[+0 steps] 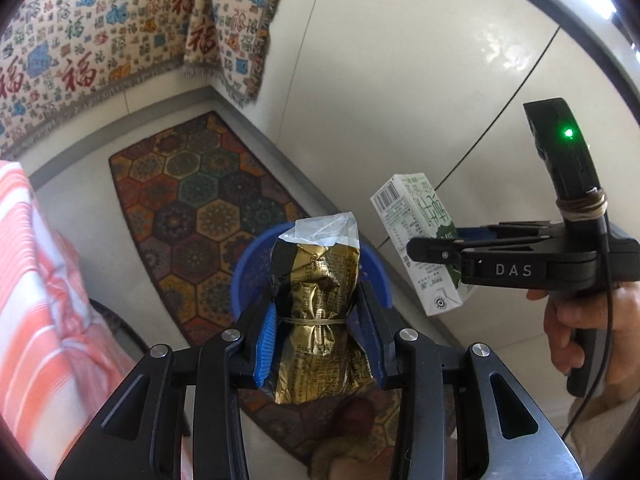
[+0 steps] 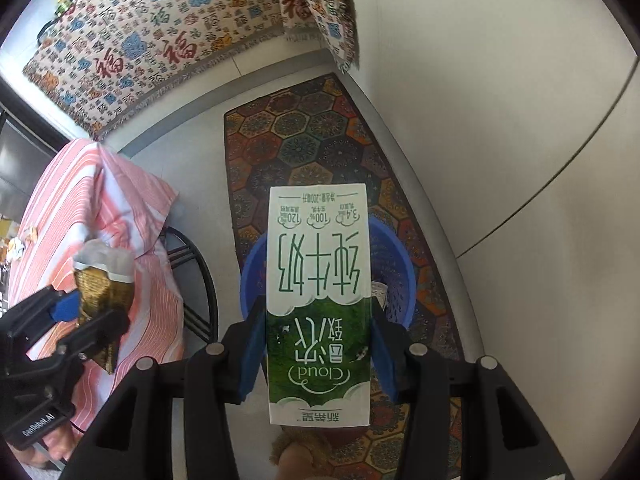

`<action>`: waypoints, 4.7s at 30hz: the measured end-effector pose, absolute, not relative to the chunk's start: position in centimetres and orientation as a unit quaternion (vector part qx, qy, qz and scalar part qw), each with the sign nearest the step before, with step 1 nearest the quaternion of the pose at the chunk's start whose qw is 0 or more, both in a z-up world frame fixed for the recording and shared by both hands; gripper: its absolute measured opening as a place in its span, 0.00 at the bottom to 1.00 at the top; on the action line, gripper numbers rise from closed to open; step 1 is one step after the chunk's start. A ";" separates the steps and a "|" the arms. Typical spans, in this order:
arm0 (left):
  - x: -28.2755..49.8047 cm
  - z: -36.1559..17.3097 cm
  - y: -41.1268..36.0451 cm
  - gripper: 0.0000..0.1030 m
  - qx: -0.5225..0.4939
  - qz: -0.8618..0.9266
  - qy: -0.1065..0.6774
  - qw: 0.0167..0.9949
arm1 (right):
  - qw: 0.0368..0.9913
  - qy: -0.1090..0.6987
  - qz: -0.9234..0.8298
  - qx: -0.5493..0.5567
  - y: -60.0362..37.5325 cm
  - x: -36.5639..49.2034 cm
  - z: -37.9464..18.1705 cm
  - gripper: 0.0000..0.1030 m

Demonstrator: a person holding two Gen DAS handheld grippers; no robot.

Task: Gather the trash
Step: 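Carry both items over the blue wastebasket and open both tools to drop them, then move both tools back toward the last wrappers on the table, then grasp the yellow snack wrapper with the left tool while the right tool grasps the clear bread wrapper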

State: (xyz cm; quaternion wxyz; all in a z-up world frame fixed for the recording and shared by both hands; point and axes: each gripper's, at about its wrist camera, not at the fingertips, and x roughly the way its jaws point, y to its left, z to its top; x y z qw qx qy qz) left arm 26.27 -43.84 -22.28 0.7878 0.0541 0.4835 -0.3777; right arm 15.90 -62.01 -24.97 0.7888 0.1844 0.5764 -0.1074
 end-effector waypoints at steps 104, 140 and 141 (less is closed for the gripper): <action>41.6 -23.7 8.6 0.50 -0.068 0.102 0.421 0.899 | 0.883 0.462 0.082 -0.024 -15.3 28.5 -22.9 0.80; 24.1 -24.2 7.7 0.99 0.010 -0.022 0.454 0.891 | 0.817 0.479 0.208 -0.244 -9.7 38.2 -20.5 0.80; 24.1 -24.2 7.7 0.99 0.010 -0.023 0.454 0.891 | 0.811 0.475 0.215 -0.266 -9.0 39.0 -20.8 0.80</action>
